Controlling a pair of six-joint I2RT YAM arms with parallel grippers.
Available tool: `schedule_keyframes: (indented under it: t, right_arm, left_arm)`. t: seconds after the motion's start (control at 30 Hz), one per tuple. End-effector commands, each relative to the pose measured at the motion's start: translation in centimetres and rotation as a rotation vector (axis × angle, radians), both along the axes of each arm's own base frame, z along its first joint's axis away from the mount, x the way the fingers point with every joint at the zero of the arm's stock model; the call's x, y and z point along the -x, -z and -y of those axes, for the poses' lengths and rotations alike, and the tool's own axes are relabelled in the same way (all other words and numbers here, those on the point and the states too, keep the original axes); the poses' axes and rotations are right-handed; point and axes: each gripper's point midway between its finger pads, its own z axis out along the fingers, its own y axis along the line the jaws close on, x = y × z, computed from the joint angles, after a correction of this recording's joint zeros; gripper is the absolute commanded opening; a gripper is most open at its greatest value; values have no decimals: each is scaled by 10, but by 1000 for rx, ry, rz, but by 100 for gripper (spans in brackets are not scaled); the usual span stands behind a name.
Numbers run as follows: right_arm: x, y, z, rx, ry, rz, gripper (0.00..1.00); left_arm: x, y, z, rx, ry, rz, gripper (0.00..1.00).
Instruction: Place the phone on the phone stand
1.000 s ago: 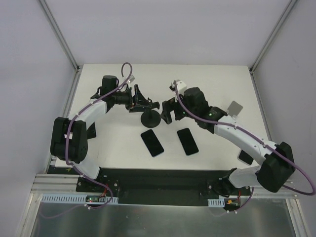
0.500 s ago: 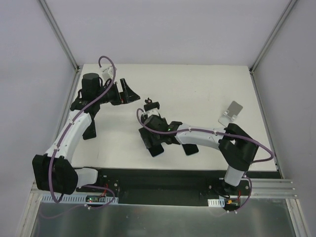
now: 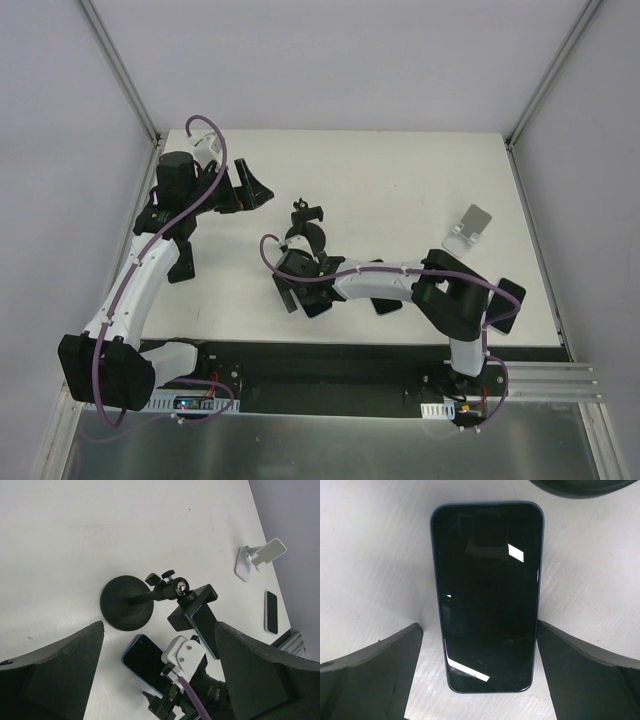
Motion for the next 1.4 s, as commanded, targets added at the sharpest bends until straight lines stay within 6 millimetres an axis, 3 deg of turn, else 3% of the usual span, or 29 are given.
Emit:
schedule_keyframes:
  t: [0.0, 0.1, 0.5, 0.7, 0.8, 0.83, 1.07, 1.13, 1.17, 1.23, 1.27, 1.37]
  right_arm:
    - [-2, 8, 7, 19, 40, 8, 97]
    - [-2, 13, 12, 34, 62, 13, 96]
    - [-2, 23, 35, 174, 103, 7, 75]
    - [-6, 21, 39, 212, 49, 42, 54]
    - [-11, 13, 46, 227, 42, 83, 35]
    - [-12, 8, 45, 205, 36, 102, 26]
    - [-8, -4, 33, 81, -11, 156, 9]
    - [-8, -18, 28, 13, -9, 185, 1]
    - [-5, -10, 39, 25, -6, 184, 1]
    - [-9, -24, 29, -85, -8, 236, 1]
    - [-7, -18, 35, -97, -9, 241, 1]
    - [-8, -37, 25, -214, -10, 284, 1]
  left_arm:
    - [2, -7, -3, -22, 1, 48, 90]
    - [2, -8, -4, -26, -4, 52, 90]
    - [-2, 0, -5, -34, -8, 26, 91]
    - [2, -4, 3, 1, 45, 19, 90]
    - [0, -1, 1, -10, 30, 15, 91]
    - [1, -6, 3, 2, 47, 21, 91]
    - [6, -11, 11, 33, 105, 25, 90]
    - [8, -12, 16, 37, 132, 37, 90]
    - [8, -13, 19, 43, 144, 39, 89]
    - [11, -19, 26, 57, 185, 52, 77]
    - [12, -19, 29, 55, 198, 56, 75]
    - [18, -21, 38, 46, 231, 75, 76]
